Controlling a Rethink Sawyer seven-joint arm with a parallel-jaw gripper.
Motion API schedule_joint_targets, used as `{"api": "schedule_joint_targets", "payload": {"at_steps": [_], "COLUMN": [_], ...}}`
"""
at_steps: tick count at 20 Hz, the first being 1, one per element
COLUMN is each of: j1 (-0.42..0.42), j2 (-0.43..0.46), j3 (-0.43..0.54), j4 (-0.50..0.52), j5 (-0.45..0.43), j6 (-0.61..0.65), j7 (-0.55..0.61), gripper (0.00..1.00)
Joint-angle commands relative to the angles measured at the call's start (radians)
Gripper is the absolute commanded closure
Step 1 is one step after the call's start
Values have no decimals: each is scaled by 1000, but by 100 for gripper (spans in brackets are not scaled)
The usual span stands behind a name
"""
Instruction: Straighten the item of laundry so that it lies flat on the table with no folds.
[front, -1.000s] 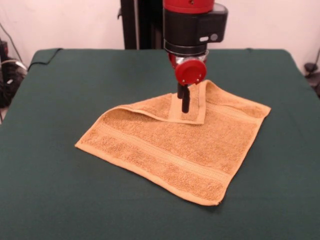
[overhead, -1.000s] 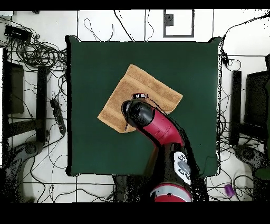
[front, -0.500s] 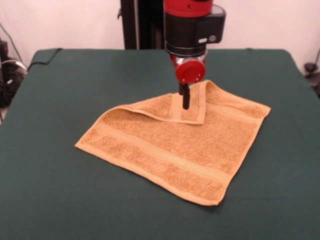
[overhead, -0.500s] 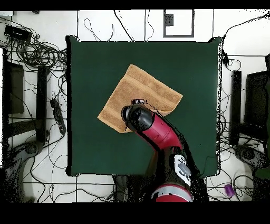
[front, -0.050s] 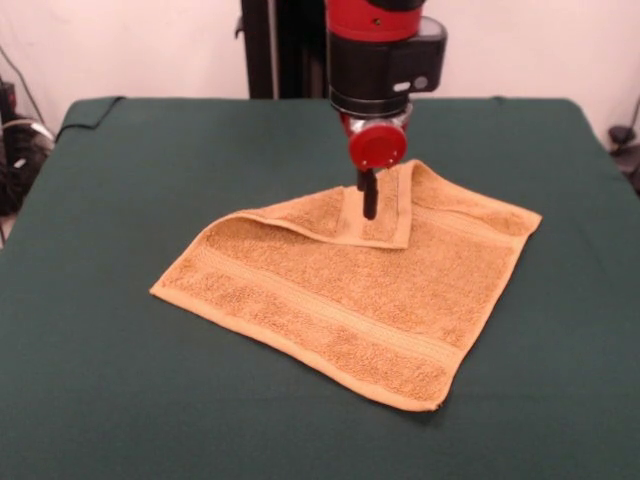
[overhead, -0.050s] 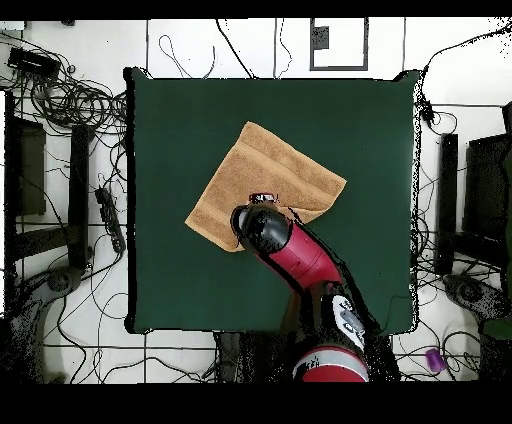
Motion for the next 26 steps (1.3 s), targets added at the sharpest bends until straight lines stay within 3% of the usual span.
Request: {"api": "schedule_joint_targets", "payload": {"at_steps": [1,13,26], "j1": [-7,-30,4], "j2": [75,125,185], "j3": [138,167,132], "j4": [75,56,9], "j5": [15,3,27], "j6": [-92,-191,-203], "j7": [185,193,186], "gripper": [0,0,0]}}
